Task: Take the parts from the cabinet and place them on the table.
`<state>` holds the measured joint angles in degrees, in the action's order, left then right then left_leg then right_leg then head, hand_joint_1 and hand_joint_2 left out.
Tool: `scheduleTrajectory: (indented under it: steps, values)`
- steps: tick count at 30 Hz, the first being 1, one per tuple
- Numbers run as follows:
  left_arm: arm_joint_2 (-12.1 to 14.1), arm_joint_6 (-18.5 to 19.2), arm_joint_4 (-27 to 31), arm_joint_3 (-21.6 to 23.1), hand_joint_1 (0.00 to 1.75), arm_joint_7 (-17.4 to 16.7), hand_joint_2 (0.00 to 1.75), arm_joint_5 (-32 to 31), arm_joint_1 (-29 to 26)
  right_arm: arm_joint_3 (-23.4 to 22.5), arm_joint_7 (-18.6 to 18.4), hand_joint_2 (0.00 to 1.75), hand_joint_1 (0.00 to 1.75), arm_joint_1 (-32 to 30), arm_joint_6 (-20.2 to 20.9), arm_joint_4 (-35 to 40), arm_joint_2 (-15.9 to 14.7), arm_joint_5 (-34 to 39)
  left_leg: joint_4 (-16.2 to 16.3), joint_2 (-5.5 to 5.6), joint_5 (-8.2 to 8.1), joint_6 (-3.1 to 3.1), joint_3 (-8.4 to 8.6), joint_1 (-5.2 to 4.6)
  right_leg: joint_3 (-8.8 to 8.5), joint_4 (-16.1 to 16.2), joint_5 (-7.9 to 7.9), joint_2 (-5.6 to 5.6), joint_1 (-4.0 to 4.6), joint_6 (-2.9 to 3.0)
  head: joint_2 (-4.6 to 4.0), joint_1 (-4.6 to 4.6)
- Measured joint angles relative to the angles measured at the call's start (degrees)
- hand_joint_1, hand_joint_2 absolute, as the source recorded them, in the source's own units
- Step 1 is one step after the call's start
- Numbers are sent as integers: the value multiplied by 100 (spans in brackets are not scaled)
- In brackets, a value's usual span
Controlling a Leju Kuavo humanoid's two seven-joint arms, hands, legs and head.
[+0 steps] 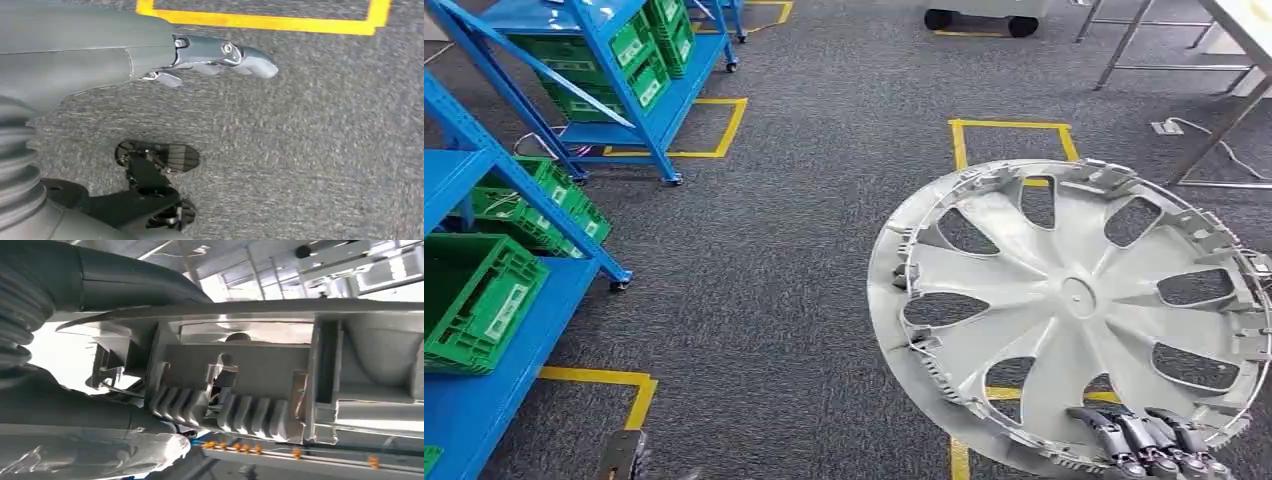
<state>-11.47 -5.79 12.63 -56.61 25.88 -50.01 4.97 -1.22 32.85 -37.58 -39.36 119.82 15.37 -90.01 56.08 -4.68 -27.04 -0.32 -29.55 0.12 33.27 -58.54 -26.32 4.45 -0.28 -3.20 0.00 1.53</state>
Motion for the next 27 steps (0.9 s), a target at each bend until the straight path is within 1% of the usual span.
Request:
scheduleTrajectory:
  steps: [1,2,4,5,6,7,8,9,10,11,12,13,14,15,16,17,18,19,20,21,22,23,24,25,26,27]
  values:
    - [2,4,0,0,0,0,175,0,-1,0,2,175,175,4,0,4,0,0,31,-39,-28,-37,-1,-38,-55,16,43,-60,1,56,0,11]
    - [7,9,0,0,0,0,175,0,0,0,9,175,175,7,0,15,7,0,25,-75,-17,-54,0,-34,-32,-6,50,-129,17,88,0,18]
    - [7,24,0,0,0,0,175,0,7,-7,15,175,175,9,0,15,18,0,14,-188,-9,-104,18,-14,24,-25,55,-259,42,147,0,13]
    - [0,41,0,0,0,0,175,0,14,-11,31,175,175,7,0,17,26,0,23,-169,-52,-154,7,1,14,6,83,-324,5,196,0,11]
    - [0,48,0,0,0,0,175,0,27,-15,41,175,175,7,0,20,39,4,136,126,-167,-188,-30,17,26,6,96,-372,-10,220,0,31]
    - [0,55,0,0,0,0,175,0,26,-20,61,175,175,32,0,20,55,0,467,318,-393,-197,-173,18,39,6,109,-429,-18,244,0,35]
    - [0,63,0,0,0,0,175,0,16,-24,88,175,175,52,0,20,68,2,963,395,-649,-203,-402,18,56,6,115,-494,-17,262,0,50]
    - [2,66,0,0,0,0,175,0,4,-31,92,175,175,59,0,20,79,7,1467,422,-853,-204,-652,17,71,6,124,-575,-11,276,0,50]
    - [2,66,0,0,0,0,175,0,-7,-46,96,175,175,56,0,20,81,4,1804,434,-940,-198,-828,17,82,6,131,-648,-5,285,0,52]
    - [0,66,0,0,0,0,175,0,-15,-63,98,175,175,54,0,20,81,4,1870,440,-881,-186,-882,17,86,6,137,-729,-3,285,0,46]
    - [0,66,0,-2,0,0,175,0,-13,-76,101,175,175,56,0,20,81,4,1685,448,-684,-172,-807,18,86,5,144,-816,-4,277,0,52]
    - [0,66,0,-2,0,0,175,0,-6,-88,107,175,175,53,0,20,83,2,1272,473,-408,-156,-620,19,84,5,154,-905,-7,263,0,48]
    - [0,66,0,0,0,0,175,0,1,-98,109,175,175,53,0,20,85,2,738,560,-133,-139,-361,25,80,5,166,-990,-14,244,0,55]
    - [2,66,0,0,0,0,175,0,4,-103,109,175,175,56,0,20,94,2,282,862,39,-130,-135,47,87,5,177,-1049,-26,225,0,55]
    - [0,68,0,0,0,0,175,0,2,-105,109,175,175,69,0,20,96,2,67,996,-8,-104,-57,62,122,-42,180,-1117,20,193,0,57]
    - [0,70,0,0,0,-4,175,-2,7,-105,118,175,175,70,0,22,98,5,67,945,-26,-118,-70,59,158,-28,205,-1181,-3,163,2,53]
    - [0,74,0,0,0,-7,175,-2,10,-111,118,175,175,65,0,22,98,4,66,912,-31,-98,-80,41,178,-3,228,-1228,-22,122,0,55]
    - [0,85,0,-2,0,-9,175,-2,7,-122,135,175,175,53,0,22,103,2,67,853,-17,-68,-75,21,188,26,257,-1296,-39,76,0,55]
    - [5,100,0,-2,0,-7,175,-2,12,-131,157,175,175,49,0,22,109,2,16,765,29,-5,-64,48,269,32,272,-1353,-39,37,0,52]
    - [11,103,0,-4,0,-7,175,-4,33,-138,182,175,175,40,0,22,109,2,-7,676,49,30,-56,52,298,-91,189,-1052,-26,51,0,50]
    - [13,109,0,-4,0,-4,175,-9,29,-142,206,175,175,64,0,20,111,2,-8,624,45,70,-62,43,430,-377,-8,-750,-5,38,0,4]
    - [15,116,0,-4,0,-4,175,-20,13,-146,227,175,175,91,0,20,111,2,-7,540,40,80,-62,28,617,-803,-248,-598,-7,12,0,-9]
    - [17,118,0,-5,0,-4,175,-22,-8,-149,249,175,175,108,0,20,111,2,-7,441,32,92,-60,15,838,-1296,-480,-529,-13,-4,0,2]
    - [22,118,0,-7,0,-4,175,-24,-15,-155,256,175,175,115,0,17,111,2,-4,354,31,92,-63,11,1006,-1678,-627,-500,-17,-22,0,-7]
    - [26,120,0,-7,0,-4,175,-37,-15,-168,284,175,175,117,0,15,111,2,-4,271,30,89,-60,11,1056,-1826,-637,-487,-25,-40,0,-4]
    - [31,125,0,-7,0,-4,175,-39,-8,-177,301,175,175,122,0,15,114,2,-3,195,23,81,-53,13,950,-1672,-510,-474,-33,-51,0,-7]
